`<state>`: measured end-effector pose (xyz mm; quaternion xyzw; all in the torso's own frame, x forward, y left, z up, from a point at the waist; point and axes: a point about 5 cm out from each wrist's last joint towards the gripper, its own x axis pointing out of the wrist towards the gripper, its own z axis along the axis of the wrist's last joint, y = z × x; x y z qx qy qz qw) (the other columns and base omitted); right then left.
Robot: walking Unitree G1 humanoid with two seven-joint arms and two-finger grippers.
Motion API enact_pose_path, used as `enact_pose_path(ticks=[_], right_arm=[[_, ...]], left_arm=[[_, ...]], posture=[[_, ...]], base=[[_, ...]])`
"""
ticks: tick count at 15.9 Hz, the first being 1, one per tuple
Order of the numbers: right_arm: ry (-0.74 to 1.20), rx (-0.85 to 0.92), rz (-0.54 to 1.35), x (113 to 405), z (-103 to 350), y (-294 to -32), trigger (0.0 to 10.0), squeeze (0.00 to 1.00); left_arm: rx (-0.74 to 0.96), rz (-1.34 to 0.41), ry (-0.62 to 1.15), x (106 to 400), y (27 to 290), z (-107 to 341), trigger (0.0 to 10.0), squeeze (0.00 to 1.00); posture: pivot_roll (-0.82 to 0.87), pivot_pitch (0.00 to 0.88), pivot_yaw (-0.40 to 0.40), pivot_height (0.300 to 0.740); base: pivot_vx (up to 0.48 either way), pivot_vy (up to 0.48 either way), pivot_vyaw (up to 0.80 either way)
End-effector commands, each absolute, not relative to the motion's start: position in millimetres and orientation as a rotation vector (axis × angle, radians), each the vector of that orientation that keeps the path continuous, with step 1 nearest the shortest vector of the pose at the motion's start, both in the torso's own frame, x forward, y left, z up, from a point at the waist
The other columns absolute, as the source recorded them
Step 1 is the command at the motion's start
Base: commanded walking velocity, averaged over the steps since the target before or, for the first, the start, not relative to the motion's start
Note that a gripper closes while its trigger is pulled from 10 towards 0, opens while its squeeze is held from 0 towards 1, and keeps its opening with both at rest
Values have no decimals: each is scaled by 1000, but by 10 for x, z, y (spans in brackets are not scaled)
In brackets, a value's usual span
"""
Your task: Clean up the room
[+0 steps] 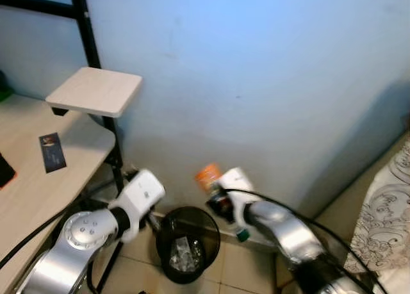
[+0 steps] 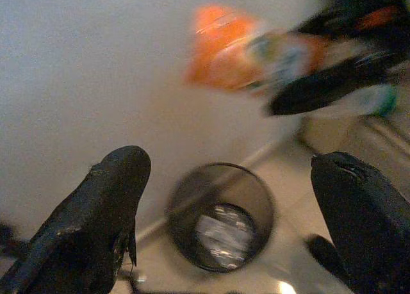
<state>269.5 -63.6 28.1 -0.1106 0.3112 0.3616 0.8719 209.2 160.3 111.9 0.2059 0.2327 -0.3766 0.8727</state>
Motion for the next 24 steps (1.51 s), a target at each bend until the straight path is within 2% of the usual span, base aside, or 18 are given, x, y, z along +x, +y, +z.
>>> enact_pose_path(ticks=[1, 5, 13, 14, 24], right_arm=[[657, -274, 760, 2736, 234, -608, 10000, 0], [696, -256, 714, 2806, 111, -460, 10000, 0], [652, -162, 746, 2918, 203, -221, 10000, 0], [648, -128, 744, 2932, 223, -193, 10000, 1000], [664, -68, 779, 2847, 161, -78, 10000, 1000]], left_arm=[[444, -857, 506, 2038, 1566, 1123, 10000, 0], [539, -924, 603, 1933, 1652, 1051, 10000, 0], [525, -926, 637, 1879, 1699, 1039, 10000, 0], [525, -921, 637, 1872, 1706, 1044, 10000, 0], [514, -910, 643, 1843, 1720, 1056, 10000, 0]], posture=[[-36, 31, -98, 740], [-29, 36, -95, 740], [-15, 42, -115, 740], [-13, 44, -120, 740], [-2, 49, -131, 740]], base=[[0, 0, 0], [0, 0, 0], [0, 0, 0], [0, 0, 0], [0, 0, 0]])
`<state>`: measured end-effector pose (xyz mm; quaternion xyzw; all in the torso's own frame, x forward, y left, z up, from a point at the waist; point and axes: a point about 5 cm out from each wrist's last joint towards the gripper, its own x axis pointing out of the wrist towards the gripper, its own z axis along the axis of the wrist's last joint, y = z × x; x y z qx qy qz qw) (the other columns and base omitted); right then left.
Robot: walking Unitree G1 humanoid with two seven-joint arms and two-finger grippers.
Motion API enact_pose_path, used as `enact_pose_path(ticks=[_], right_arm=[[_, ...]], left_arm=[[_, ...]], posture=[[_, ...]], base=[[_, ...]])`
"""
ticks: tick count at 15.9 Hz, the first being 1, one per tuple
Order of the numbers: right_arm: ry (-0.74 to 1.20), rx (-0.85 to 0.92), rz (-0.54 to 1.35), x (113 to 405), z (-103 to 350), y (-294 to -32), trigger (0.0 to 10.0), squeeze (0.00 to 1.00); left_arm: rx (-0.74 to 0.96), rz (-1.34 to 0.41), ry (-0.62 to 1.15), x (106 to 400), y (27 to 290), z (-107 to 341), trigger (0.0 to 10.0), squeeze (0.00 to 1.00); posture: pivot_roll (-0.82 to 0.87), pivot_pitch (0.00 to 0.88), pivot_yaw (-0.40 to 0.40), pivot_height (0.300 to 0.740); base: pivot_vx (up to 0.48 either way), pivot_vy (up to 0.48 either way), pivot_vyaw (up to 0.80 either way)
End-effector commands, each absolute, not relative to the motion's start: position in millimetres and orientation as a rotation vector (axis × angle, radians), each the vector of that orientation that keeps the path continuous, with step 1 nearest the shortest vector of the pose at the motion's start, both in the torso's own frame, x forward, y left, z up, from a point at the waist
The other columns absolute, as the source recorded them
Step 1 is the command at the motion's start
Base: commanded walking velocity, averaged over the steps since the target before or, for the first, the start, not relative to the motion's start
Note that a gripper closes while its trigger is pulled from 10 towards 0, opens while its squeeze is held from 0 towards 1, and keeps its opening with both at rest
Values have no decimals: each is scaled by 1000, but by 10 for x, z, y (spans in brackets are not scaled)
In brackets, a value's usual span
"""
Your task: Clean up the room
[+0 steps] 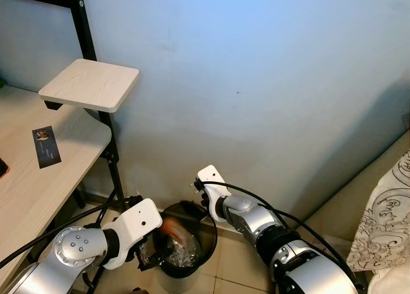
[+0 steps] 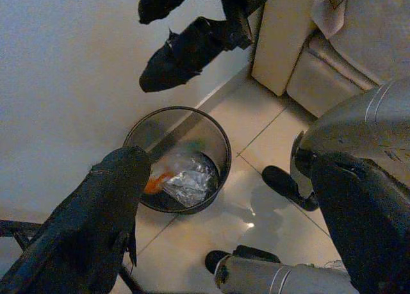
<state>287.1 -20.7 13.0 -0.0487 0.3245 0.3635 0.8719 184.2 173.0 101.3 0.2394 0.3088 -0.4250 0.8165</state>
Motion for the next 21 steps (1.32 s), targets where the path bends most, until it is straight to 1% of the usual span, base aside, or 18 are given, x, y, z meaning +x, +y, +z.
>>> enact_pose_path(ticks=[1, 3, 5, 6, 7, 8, 10, 11, 12, 13, 14, 15, 16, 17, 18, 20, 21], right_arm=[[659, -60, 778, 2849, 163, -85, 10000, 1000], [649, -49, 772, 2861, 166, -128, 10000, 1000], [569, 36, 719, 2945, 273, -410, 10000, 1000], [536, 66, 693, 2948, 329, -529, 10000, 741], [507, 87, 669, 2945, 389, -629, 10000, 24], [436, 118, 570, 2895, 537, -939, 10000, 0], [385, 150, 399, 2796, 698, -1342, 10000, 0], [372, 162, 360, 2768, 741, -1421, 10000, 0], [357, 172, 306, 2731, 798, -1521, 10000, 0], [355, 181, 262, 2701, 837, -1584, 10000, 0], [357, 183, 249, 2683, 848, -1604, 10000, 0], [366, 171, 217, 2650, 866, -1623, 10000, 0], [363, 179, 192, 2620, 897, -1615, 10000, 0], [364, 188, 182, 2580, 927, -1611, 10000, 0], [380, 194, 168, 2530, 923, -1610, 10000, 0], [398, 197, 151, 2484, 902, -1624, 10000, 0], [405, 184, 157, 2476, 880, -1629, 10000, 0]], left_arm=[[511, -906, 640, 1849, 1717, 1062, 10000, 0], [505, -887, 631, 1873, 1718, 1070, 10000, 0], [430, -783, 546, 2022, 1690, 1163, 10000, 0], [412, -750, 520, 2058, 1679, 1181, 10000, 0], [385, -727, 503, 2083, 1666, 1197, 10000, 0], [331, -667, 467, 2145, 1635, 1227, 10000, 0], [302, -551, 420, 2259, 1643, 1280, 10000, 0], [301, -512, 403, 2295, 1658, 1304, 10000, 0], [298, -425, 361, 2368, 1695, 1365, 10000, 0], [288, -327, 335, 2431, 1741, 1416, 10000, 0], [284, -298, 330, 2443, 1749, 1426, 10000, 0], [269, -224, 312, 2466, 1782, 1445, 10000, 0], [258, -189, 308, 2459, 1797, 1440, 10000, 0], [245, -179, 315, 2444, 1794, 1427, 10000, 0], [280, -168, 316, 2438, 1812, 1415, 10000, 0], [285, -162, 325, 2433, 1827, 1392, 10000, 0], [323, -146, 317, 2452, 1847, 1386, 10000, 0]], posture=[[-2, 48, -131, 740], [-3, 42, -131, 740], [-8, 21, -128, 740], [-19, 5, -119, 740], [-22, 0, -116, 740], [-42, 0, -101, 740], [-46, 0, -92, 740], [-49, 0, -87, 740], [-53, 0, -78, 740], [-54, 0, -78, 740], [-56, 0, -77, 740], [-63, 0, -65, 740], [-69, 0, -60, 740], [-68, 0, -52, 740], [-82, 0, -37, 740], [-82, 0, -37, 740], [-76, 0, -50, 740]], base=[[0, 0, 0], [0, 0, 0], [0, 0, 0], [0, 0, 0], [0, 0, 0], [0, 0, 0], [0, 0, -275], [0, 0, -781], [0, 0, -788], [0, 0, -788], [0, 0, -788], [0, 0, -788], [0, 0, -781], [0, 0, -781], [0, 0, -781], [0, 0, -781], [0, 0, -756]])
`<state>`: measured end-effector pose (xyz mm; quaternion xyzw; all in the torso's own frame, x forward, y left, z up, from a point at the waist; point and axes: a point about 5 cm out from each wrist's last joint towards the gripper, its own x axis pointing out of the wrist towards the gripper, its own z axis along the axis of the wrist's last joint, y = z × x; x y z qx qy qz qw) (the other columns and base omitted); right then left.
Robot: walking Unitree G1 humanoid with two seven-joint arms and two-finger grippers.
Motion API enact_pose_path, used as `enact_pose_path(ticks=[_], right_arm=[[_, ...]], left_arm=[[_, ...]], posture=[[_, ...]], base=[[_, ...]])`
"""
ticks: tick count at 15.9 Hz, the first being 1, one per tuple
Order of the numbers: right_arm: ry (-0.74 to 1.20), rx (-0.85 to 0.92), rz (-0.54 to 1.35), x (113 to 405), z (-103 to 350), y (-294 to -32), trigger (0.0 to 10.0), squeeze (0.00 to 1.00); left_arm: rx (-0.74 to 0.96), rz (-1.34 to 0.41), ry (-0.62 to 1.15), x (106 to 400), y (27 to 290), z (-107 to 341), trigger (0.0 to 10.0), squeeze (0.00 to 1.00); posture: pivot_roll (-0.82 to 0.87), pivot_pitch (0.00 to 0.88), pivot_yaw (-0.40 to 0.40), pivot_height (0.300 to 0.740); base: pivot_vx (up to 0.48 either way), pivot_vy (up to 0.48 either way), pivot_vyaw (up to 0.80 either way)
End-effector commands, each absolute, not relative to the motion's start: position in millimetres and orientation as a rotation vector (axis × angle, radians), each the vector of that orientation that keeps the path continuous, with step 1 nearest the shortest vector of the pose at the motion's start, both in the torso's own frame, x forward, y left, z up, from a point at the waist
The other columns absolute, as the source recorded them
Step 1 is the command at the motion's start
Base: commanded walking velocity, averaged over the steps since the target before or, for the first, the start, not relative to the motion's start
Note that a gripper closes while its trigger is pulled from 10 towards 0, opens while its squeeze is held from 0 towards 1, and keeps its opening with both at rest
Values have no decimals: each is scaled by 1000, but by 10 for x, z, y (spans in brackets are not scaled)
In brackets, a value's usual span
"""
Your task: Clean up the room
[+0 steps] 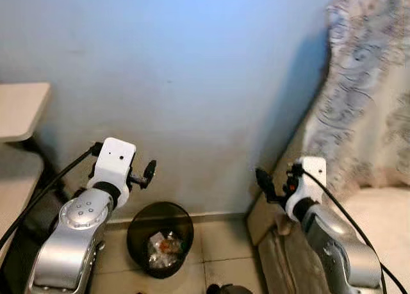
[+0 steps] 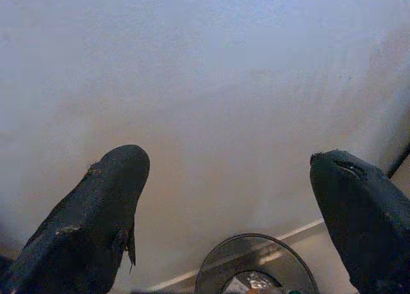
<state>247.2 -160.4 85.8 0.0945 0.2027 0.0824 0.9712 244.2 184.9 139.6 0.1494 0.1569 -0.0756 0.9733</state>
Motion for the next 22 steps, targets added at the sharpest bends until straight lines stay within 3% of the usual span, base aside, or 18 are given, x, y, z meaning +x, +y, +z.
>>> enact_pose_path(ticks=[1, 4, 13, 22], right_arm=[[404, 174, 153, 2472, 879, -1634, 10000, 0], [417, 175, 153, 2502, 822, -1664, 10000, 0], [431, 200, 118, 2447, 718, -1651, 10000, 0], [378, 170, 116, 2325, 784, -1629, 10000, 0]], left_arm=[[341, -134, 307, 2462, 1853, 1386, 10000, 0], [273, -125, 294, 2497, 1821, 1425, 10000, 0], [284, -172, 288, 2480, 1745, 1400, 10000, 0], [278, -59, 302, 2329, 1983, 1464, 10000, 0]], posture=[[-73, 0, -55, 740], [-62, 0, -53, 740], [-66, 0, -65, 740], [-31, 0, 27, 740]], base=[[0, 0, -756], [0, 0, -756], [0, 0, -757], [0, 0, -757]])
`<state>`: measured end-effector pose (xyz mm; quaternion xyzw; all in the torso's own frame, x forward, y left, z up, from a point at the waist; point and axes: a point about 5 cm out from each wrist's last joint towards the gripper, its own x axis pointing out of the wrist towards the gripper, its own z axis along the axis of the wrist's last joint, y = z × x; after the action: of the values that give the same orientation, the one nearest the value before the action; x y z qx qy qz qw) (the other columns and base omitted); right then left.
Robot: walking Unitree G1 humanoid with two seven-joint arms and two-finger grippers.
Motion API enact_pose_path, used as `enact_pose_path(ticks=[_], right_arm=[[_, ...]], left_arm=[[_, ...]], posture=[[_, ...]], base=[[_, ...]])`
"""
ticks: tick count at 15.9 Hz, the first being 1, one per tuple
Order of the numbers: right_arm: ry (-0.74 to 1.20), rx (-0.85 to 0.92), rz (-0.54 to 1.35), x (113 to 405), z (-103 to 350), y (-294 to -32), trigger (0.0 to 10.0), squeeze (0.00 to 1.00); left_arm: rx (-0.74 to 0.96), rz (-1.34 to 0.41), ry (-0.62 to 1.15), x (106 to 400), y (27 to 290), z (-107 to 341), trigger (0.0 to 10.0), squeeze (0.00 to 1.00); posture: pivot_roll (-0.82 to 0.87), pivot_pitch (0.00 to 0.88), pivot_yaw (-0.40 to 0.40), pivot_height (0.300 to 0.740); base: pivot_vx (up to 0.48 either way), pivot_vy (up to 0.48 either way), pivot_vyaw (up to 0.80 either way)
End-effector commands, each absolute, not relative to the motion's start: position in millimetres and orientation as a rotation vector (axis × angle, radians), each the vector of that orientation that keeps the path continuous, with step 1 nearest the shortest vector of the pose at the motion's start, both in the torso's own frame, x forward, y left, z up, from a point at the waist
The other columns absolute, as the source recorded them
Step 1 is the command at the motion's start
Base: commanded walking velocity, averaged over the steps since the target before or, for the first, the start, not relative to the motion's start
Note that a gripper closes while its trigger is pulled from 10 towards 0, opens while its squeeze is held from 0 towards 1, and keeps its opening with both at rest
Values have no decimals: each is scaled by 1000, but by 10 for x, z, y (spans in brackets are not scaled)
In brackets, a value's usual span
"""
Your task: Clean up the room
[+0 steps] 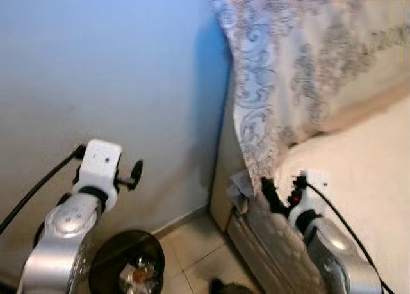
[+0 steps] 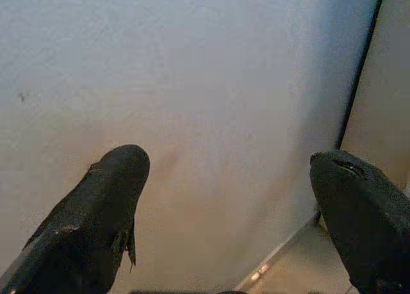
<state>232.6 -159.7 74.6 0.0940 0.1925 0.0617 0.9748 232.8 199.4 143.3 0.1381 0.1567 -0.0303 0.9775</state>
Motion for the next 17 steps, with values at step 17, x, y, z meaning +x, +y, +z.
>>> enact_pose_path(ticks=[17], right_arm=[[384, 174, 123, 2331, 931, -1568, 10000, 0]], left_arm=[[219, -62, 299, 2345, 1954, 1383, 10000, 0]], posture=[[-73, 0, -3, 740]], base=[[0, 0, -754]])
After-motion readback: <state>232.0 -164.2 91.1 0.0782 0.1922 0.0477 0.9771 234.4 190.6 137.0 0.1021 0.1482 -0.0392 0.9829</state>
